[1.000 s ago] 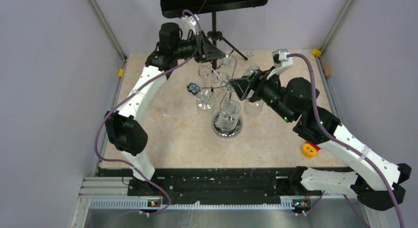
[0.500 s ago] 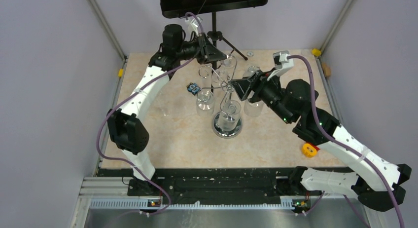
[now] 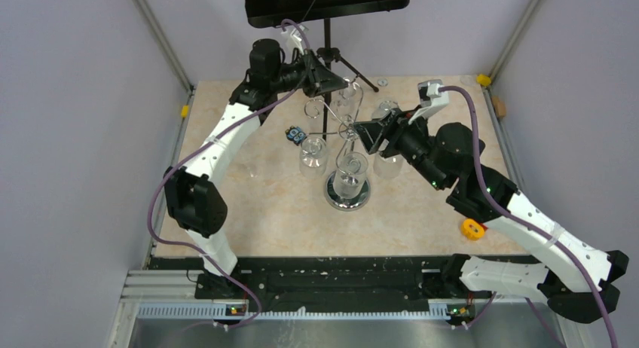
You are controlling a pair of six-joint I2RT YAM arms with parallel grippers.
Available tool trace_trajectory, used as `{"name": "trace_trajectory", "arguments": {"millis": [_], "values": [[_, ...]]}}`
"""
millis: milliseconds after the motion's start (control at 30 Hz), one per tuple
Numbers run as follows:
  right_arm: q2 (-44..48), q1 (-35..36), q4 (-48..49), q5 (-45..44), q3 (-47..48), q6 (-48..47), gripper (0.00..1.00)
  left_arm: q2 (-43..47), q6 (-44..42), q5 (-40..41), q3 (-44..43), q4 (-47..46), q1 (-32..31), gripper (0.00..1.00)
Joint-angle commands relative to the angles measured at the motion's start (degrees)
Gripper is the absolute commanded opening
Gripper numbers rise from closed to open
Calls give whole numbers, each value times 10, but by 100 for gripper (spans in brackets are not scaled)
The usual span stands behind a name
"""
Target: Take the wine glass off the wine glass rack
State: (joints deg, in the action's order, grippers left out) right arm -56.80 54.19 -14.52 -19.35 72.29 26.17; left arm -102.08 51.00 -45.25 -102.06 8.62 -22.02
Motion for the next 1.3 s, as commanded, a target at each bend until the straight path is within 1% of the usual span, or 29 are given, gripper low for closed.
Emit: {"name": "trace_trajectory", "arguments": {"millis": [0, 200, 267, 400, 667, 800, 900, 1000, 1133, 1267], "values": [[15, -2, 25, -9, -3, 7, 55, 49, 68, 31, 21, -139, -8, 0], [16, -2, 26, -8, -4, 10, 55, 35, 186, 43, 48, -269, -8, 0], [18, -2, 26, -9, -4, 11, 55, 32, 209, 37, 54, -293, -8, 0], [20, -2, 27, -10, -7, 13, 55, 37, 220, 25, 71, -308, -10, 0], [18, -2, 31, -8, -7, 15, 56, 52, 217, 8, 83, -305, -14, 0], [18, -2, 32, -5, -7, 18, 56, 74, 207, 4, 96, -286, -14, 0], [24, -2, 43, 9, -14, 16, 64, 99, 196, -4, 113, -278, -14, 0], [31, -2, 57, 10, -23, 18, 67, 122, 153, 6, 112, -220, -13, 0], [31, -2, 61, 12, -25, 22, 67, 140, 89, 36, 97, -138, -14, 0], [32, -2, 60, 16, -26, 26, 69, 143, 52, 62, 81, -90, -13, 0]]}}
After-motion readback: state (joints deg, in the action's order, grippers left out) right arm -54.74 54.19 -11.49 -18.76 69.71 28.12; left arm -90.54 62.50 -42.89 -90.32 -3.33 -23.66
